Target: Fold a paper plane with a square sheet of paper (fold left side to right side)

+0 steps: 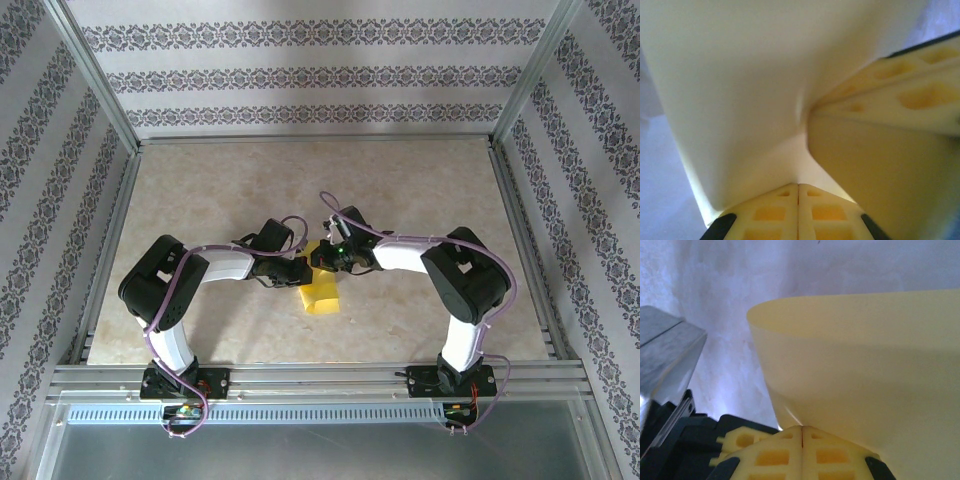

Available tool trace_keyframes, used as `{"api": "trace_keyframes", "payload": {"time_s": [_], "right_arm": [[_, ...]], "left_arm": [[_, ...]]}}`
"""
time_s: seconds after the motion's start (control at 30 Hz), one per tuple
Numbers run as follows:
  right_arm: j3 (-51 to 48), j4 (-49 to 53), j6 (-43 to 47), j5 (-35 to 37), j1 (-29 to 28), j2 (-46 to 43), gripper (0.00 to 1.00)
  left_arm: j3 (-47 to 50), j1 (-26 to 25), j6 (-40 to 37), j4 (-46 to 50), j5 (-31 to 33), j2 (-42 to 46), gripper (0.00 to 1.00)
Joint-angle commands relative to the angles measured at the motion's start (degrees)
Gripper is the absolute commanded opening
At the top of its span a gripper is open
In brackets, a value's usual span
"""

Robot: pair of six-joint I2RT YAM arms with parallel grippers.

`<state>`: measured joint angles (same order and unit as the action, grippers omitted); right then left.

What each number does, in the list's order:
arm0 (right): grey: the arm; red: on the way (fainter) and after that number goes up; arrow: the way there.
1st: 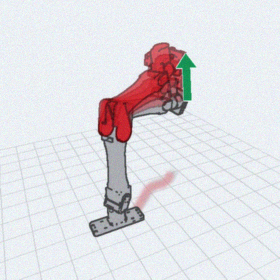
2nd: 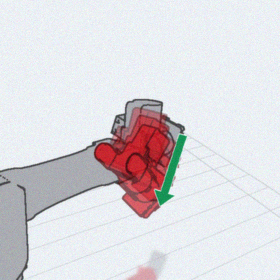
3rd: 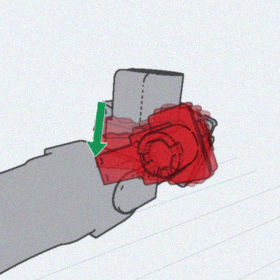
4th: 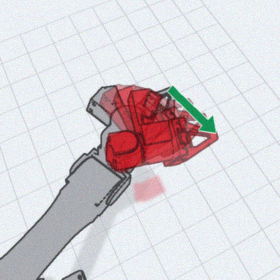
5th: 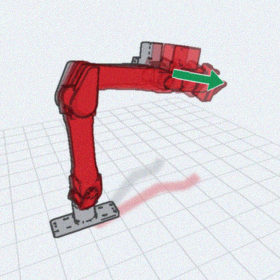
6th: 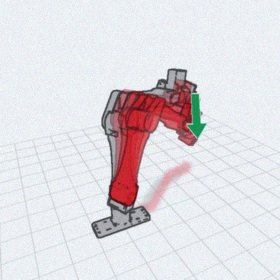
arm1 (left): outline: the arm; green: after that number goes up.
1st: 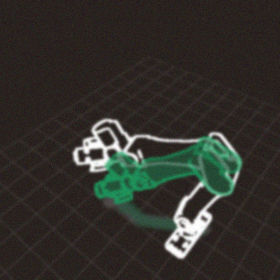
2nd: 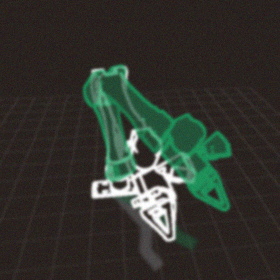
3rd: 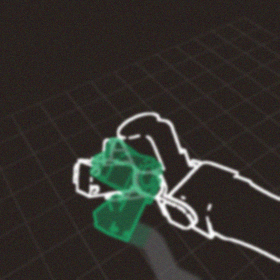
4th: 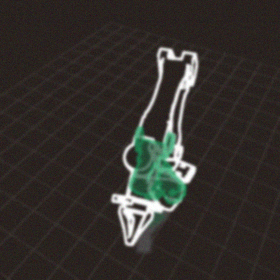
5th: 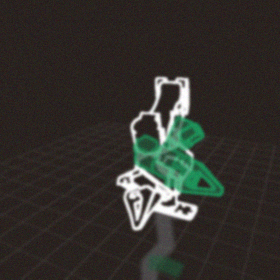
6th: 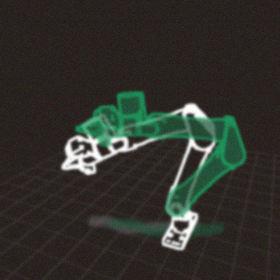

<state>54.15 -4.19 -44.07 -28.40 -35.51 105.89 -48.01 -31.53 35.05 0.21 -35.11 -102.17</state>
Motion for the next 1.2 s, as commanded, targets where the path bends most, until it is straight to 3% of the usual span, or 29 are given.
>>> {"api": "trace_keyframes", "payload": {"time_s": [0.0,0.27,0.77,1.17], "right_arm": [[1.0,0.1,-0.7,0.5,-0.5,2.1,0.0],[0.7,5.6,0.5,3.8,0.3,4.4,0.0],[-0.8,5.2,-0.7,3.9,1.9,4.8,0.0],[-0.5,5.2,-0.4,3.1,1.8,4.7,0.0]], "left_arm": [[-0.3,-0.6,-1.2,3.4,2.6,-1.7,0.07],[1.2,-0.7,-1.6,4.3,1.8,-0.3,0.07],[11.2,-4.5,1.4,8.4,1.3,9.8,0.08],[13.8,-5.4,3.3,7.1,-0.9,11.2,0.08]]}}
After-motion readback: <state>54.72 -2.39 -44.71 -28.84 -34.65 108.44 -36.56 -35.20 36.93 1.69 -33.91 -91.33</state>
